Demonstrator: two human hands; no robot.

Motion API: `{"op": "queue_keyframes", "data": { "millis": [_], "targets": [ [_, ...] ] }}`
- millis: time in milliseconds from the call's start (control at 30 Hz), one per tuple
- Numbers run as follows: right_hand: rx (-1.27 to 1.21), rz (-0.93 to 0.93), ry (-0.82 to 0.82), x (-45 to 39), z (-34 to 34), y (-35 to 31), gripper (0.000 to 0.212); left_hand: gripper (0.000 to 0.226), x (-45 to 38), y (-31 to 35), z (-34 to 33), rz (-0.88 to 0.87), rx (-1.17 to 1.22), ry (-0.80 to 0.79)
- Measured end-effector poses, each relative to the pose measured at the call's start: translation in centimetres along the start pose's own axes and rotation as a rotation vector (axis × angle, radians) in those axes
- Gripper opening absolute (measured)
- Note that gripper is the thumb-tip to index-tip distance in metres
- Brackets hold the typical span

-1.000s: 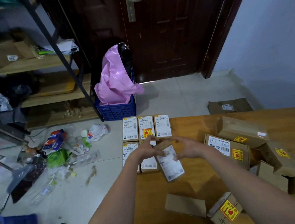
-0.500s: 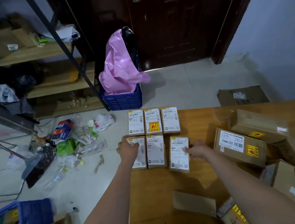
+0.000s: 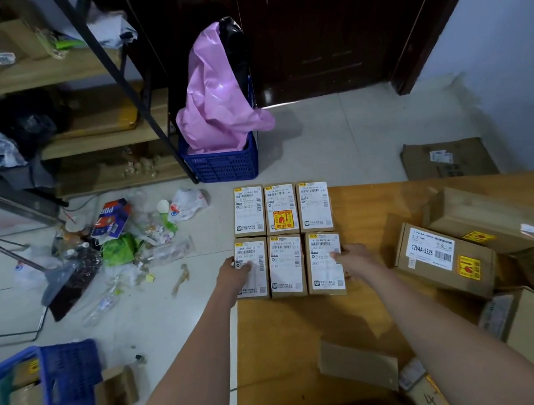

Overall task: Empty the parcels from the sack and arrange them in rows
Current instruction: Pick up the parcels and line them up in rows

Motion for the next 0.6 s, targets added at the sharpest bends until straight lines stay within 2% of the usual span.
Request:
{"op": "queue_keyframes", "data": {
  "millis": [233,333,433,500,600],
  "targets": [
    [-0.027,0.021,-0.001,0.0,-0.7,-0.6,0.033,0.042,-0.5,-0.3,0.3,0.006,0.024,-0.012],
    [-0.026,0.018,0.002,-0.1,-0.5,-0.8,0.044,0.049,-0.6,-0.2,0.3,0.015,0.042,-0.016],
    [0.008,-0.020,0.159,-0.4,0.9,-1.4,0.062,0.060,-1.3,1.2,0.5,-0.006,0.052,0.024],
    [0.027,-0.023,0.260,-1.0,2.0,-2.6,0.059,0.061,-2.0,2.8,0.3,-0.062,0.050,0.045],
    [0.032,0.005,0.269,-2.1,3.5,-4.9,0.060,0.061,-3.2,5.6,-0.2,-0.129,0.054,0.053]
  ]
}}
Point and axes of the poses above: each hand's wrist, its own x-axis away from the middle knuckle, its own z-axis out of the back of the hand, y = z × x, the point moved 3 cm from there along -x, towards the middle knuckle, and after that the axes turned 13 degrees about x, right-handed, at the moved point
